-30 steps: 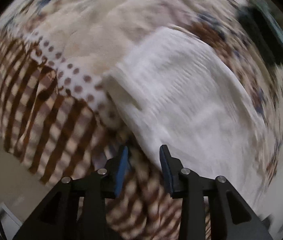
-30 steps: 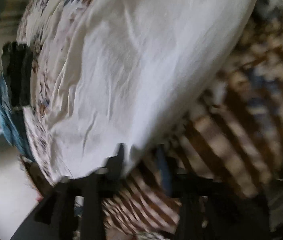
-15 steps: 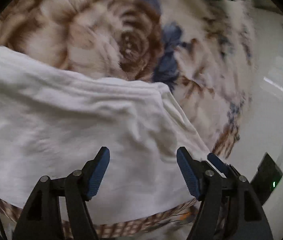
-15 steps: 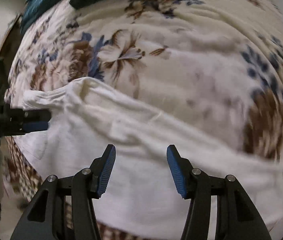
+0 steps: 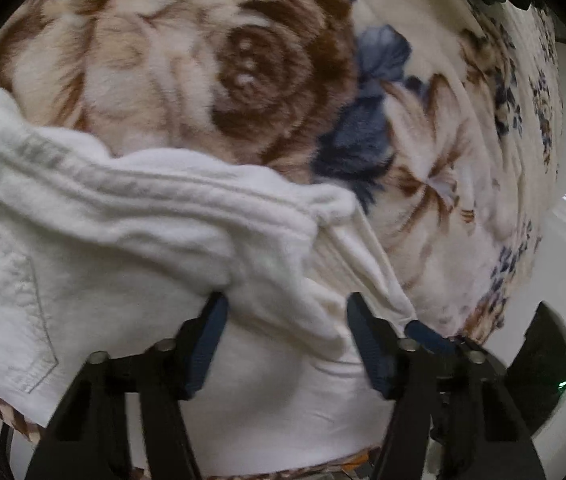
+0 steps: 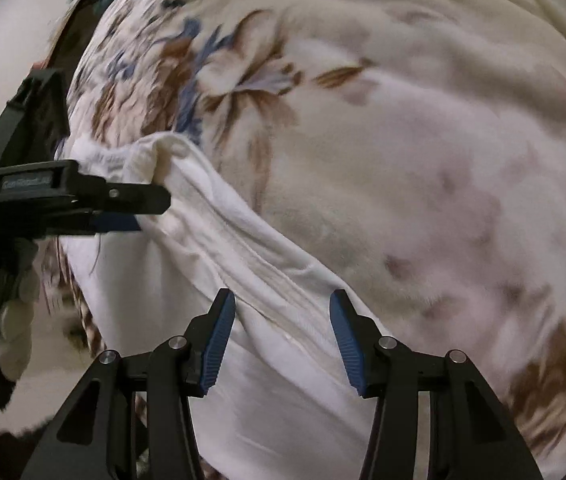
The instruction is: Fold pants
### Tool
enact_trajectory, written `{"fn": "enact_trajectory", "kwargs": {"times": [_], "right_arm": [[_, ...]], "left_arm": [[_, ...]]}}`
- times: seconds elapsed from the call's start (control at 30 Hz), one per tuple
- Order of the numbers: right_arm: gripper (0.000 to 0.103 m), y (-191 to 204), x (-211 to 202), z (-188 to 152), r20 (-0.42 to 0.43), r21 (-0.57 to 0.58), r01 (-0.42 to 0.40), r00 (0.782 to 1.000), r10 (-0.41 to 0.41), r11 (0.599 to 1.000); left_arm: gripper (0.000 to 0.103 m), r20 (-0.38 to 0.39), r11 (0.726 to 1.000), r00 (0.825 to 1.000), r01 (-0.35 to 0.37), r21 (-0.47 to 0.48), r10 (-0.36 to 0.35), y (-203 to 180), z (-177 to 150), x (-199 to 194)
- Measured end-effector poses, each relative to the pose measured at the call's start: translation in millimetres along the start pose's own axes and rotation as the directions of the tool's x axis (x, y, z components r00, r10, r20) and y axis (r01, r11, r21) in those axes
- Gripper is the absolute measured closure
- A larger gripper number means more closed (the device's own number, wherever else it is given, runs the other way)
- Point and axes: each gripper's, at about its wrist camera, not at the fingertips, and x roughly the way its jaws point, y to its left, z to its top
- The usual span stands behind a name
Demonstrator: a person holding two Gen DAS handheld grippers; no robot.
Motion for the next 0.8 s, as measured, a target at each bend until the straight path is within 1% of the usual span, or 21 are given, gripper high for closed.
{"fn": "enact_trajectory", "kwargs": {"times": [0.03, 0.07, 0.1, 0.17, 0.2, 0.27, 0.37, 0.47, 0.6, 0.67, 0.7, 0.73, 0.77, 0.8], "right_arm": [[0.053, 3.3, 0.9, 2.8, -0.007, -0.028, -0.004, 1.000, 0.003, 1.000], [0.055, 8.2, 2.3, 6.3, -0.013, -0.060, -0.003, 1.000, 0.002, 0.998], [0.059, 10.7, 2.7, 8.1, -0.021, -0.076, -0.004, 1.000, 0.002, 0.997], [0.071, 17.1, 4.2, 13.4, -0.032, -0.108, -0.029, 0.999, 0.026, 0.994], [0.082, 19.7, 5.9, 16.6, -0.040, -0.113, -0.047, 0.998, 0.043, 0.992], [0.082, 25.1, 9.8, 22.8, -0.054, -0.125, -0.079, 0.996, 0.073, 0.989], [0.082, 35.6, 19.3, 30.8, -0.092, -0.167, -0.105, 0.992, 0.090, 0.980], [0.082, 44.3, 32.6, 37.1, -0.148, -0.202, -0.097, 0.987, 0.068, 0.975], [0.082, 48.6, 44.2, 39.9, -0.210, -0.213, -0.132, 0.974, 0.086, 0.968], [0.082, 55.8, 50.3, 38.6, -0.228, -0.238, -0.138, 0.970, 0.083, 0.962], [0.082, 57.3, 50.3, 37.0, -0.223, -0.250, -0.131, 0.972, 0.075, 0.959], [0.083, 61.7, 51.1, 34.2, -0.219, -0.263, -0.124, 0.973, 0.066, 0.957], [0.087, 64.3, 50.2, 32.3, -0.201, -0.275, -0.104, 0.978, 0.049, 0.956], [0.099, 66.5, 48.1, 31.8, -0.167, -0.272, -0.069, 0.986, 0.023, 0.960]], "left_arm": [[0.057, 0.013, 1.000, 1.000, -0.009, 0.008, 0.009, 2.3, -2.6, -1.1], [0.064, 0.018, 1.000, 1.000, -0.014, 0.007, 0.014, 4.8, -3.2, -1.8], [0.066, 0.020, 1.000, 1.000, -0.009, 0.003, 0.009, 9.0, -5.4, -2.3], [0.067, 0.017, 1.000, 1.000, -0.002, -0.007, 0.002, 18.0, -6.7, -1.9], [0.067, 0.012, 1.000, 1.000, 0.006, -0.015, -0.006, 21.6, -7.7, -1.3], [0.067, 0.009, 1.000, 1.000, 0.012, -0.017, -0.012, 24.4, -9.4, -0.8], [0.067, 0.007, 1.000, 1.000, 0.011, 0.004, -0.011, 21.6, -10.4, -2.0], [0.067, 0.001, 1.000, 1.000, 0.015, 0.020, -0.015, 21.7, -11.0, -2.7], [0.067, -0.001, 0.998, 1.000, 0.017, 0.053, -0.017, 24.0, -12.1, -5.1], [0.067, 0.000, 0.998, 1.000, 0.018, 0.063, -0.018, 23.5, -13.3, -6.6], [0.067, 0.000, 0.998, 1.000, 0.021, 0.067, -0.021, 23.0, -13.4, -7.7], [0.067, 0.003, 0.997, 1.000, 0.028, 0.069, -0.028, 22.8, -14.1, -9.8], [0.067, 0.004, 0.997, 0.999, 0.033, 0.068, -0.033, 22.9, -14.2, -11.4], [0.067, 0.005, 0.997, 0.999, 0.038, 0.068, -0.039, 23.4, -14.3, -13.2]]}}
